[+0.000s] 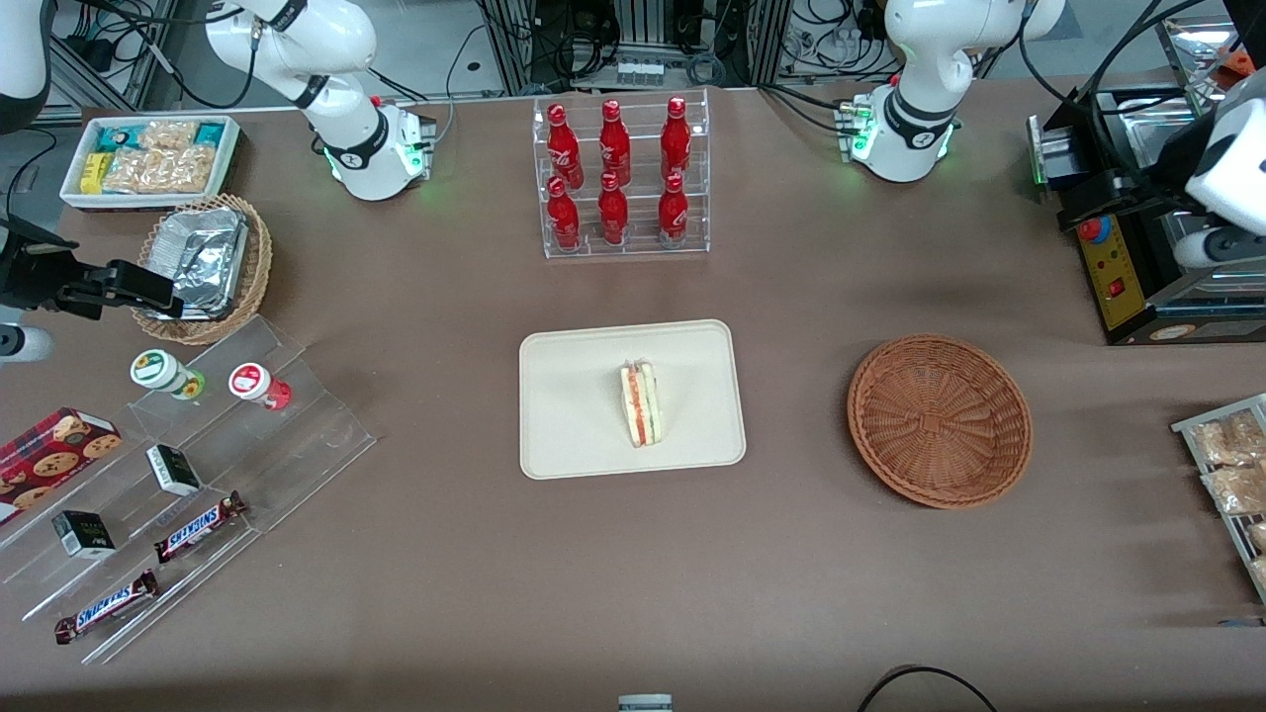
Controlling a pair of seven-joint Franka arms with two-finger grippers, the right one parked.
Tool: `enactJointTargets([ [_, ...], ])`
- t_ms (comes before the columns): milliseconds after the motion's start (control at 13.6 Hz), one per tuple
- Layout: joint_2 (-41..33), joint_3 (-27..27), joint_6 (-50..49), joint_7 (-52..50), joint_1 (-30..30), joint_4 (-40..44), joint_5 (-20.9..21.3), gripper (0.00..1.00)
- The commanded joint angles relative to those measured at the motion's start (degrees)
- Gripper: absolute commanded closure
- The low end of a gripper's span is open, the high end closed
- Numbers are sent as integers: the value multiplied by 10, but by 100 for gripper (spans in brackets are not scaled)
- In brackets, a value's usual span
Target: Place sandwich from basket to tray
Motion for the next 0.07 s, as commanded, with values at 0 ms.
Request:
enactJointTargets([
  [0, -10, -2, 5, 13, 5, -25, 5, 0],
])
